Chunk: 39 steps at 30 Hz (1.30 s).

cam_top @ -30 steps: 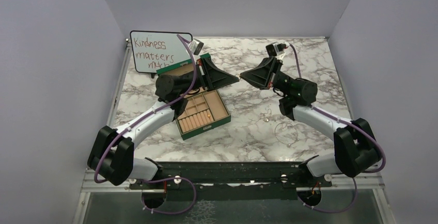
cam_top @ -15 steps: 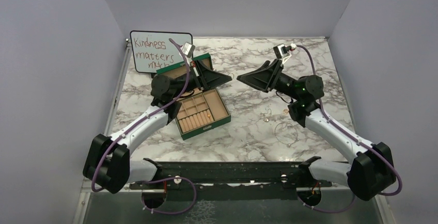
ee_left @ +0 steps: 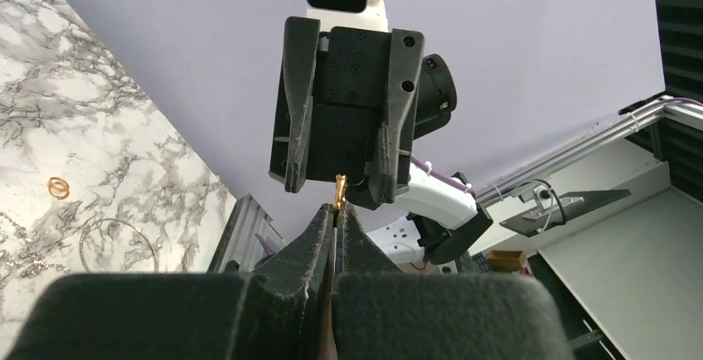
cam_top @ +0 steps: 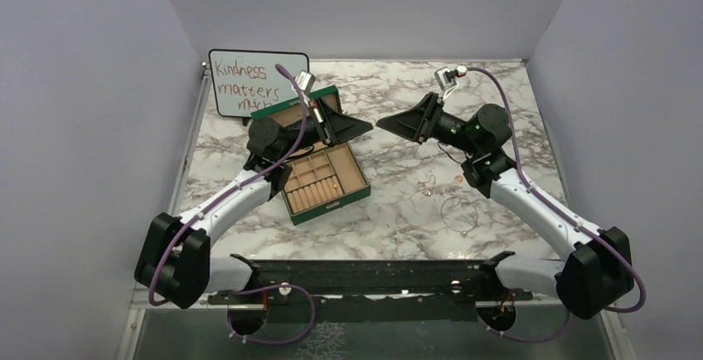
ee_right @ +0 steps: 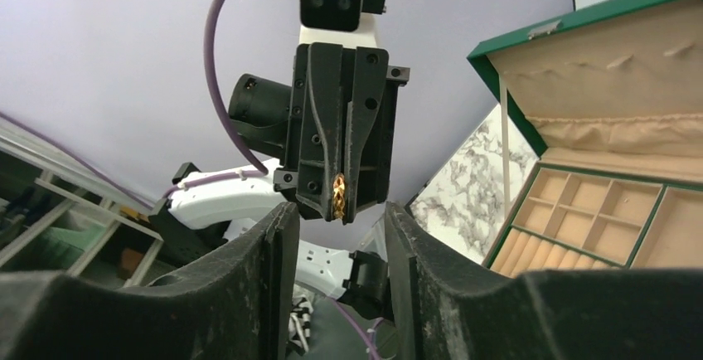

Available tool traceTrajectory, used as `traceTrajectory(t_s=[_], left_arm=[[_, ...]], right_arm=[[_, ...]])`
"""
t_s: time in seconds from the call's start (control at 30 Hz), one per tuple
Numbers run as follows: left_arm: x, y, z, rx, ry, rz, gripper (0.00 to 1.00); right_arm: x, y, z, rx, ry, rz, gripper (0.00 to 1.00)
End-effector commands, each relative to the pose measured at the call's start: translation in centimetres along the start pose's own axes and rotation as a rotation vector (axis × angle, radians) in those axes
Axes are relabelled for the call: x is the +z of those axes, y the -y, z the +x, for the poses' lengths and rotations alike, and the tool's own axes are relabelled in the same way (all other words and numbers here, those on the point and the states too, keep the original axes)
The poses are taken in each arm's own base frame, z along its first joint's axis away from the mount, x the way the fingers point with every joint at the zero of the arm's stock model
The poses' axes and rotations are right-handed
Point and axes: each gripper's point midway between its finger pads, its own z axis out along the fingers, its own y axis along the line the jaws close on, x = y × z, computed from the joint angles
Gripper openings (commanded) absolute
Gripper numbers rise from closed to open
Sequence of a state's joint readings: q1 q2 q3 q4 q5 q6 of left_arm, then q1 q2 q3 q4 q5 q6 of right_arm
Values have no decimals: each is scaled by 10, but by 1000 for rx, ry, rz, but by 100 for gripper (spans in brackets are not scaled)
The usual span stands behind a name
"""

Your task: Organize the mixed jewelry

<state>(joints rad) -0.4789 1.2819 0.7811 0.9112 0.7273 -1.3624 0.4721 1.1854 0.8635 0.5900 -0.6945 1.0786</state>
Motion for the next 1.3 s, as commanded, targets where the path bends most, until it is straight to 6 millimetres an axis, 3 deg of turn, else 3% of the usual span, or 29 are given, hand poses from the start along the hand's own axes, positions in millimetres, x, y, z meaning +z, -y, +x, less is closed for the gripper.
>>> traceTrajectory(t_s=[0.0,0.17,0.43,0.77,1.0,1.03,1.13,1.27], left_arm=[[0,-8,-4,11,28,-18,0],[-1,-13,-3,3,28,-29,0],[-2,-19,-1,1,27,-40,0],[-1,-19,-3,5,31,-40,0],[-2,-21,-2,11,37,-47,0],[-2,-20,-2,23,37,-44,4],[-5,-20,-4,47,50,-54,28],[-11,-36,0,44,53,-119,54]], right_arm=[[5,-6,-6,-28,4,-31,44],[9,-1,-5,-13,-5,-27,42],[11,-2,-7,-1,-2,-40,26],[12,5,-2,24,-19,-26,20],[11,6,-1,31,-16,-20,1],[11,6,-2,30,-13,-16,1],[9,9,-1,32,-8,6,1],[7,17,1,33,-11,48,1]])
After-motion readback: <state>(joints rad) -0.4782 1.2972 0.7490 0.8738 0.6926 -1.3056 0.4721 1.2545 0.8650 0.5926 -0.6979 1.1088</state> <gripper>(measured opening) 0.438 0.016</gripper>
